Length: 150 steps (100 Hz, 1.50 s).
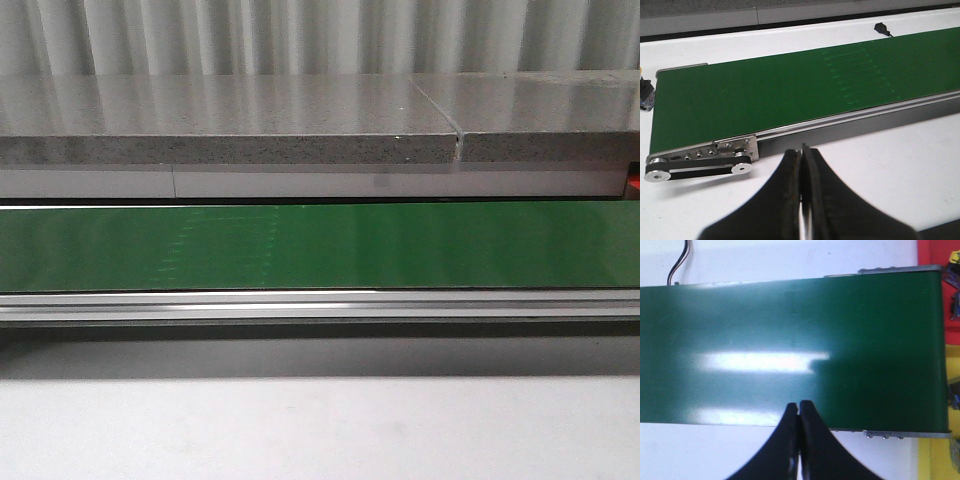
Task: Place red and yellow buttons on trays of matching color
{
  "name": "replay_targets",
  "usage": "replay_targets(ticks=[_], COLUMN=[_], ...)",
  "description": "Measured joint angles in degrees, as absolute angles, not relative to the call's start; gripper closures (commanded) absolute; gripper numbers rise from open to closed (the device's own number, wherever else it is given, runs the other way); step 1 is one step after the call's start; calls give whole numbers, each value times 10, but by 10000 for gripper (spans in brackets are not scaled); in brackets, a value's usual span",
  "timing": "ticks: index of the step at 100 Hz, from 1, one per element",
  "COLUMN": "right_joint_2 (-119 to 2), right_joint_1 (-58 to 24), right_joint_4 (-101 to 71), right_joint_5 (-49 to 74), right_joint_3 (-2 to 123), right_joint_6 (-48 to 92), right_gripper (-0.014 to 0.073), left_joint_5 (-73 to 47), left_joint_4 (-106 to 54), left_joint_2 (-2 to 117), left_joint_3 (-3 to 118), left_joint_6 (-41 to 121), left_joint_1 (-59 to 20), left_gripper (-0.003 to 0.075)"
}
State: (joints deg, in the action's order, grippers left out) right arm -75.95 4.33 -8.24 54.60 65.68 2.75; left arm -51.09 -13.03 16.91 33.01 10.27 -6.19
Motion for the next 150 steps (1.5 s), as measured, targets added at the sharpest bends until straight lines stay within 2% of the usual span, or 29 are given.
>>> replay_targets(ticks=[24,48,80,150], right_joint_2=[-760,-725,-572,-199], right_joint_1=[-38,-53,-53,-53], right_joint_4=[-3,5,9,9], right_joint_5=[540,484,387,348], right_joint_3=[657,613,480,239], right_joint_6=[-56,-67,-61,-60], right_gripper=[661,661,661,661], left_joint_5=[-511,-511,-511,-511], left_joint_4=[-130,-130,-130,-130], left_joint_2=[169,169,169,169], left_joint_3=[330,330,330,330], left_joint_6=[103,103,103,103], left_joint_1=[-62,-62,-62,-62], left_gripper=[741,741,741,741])
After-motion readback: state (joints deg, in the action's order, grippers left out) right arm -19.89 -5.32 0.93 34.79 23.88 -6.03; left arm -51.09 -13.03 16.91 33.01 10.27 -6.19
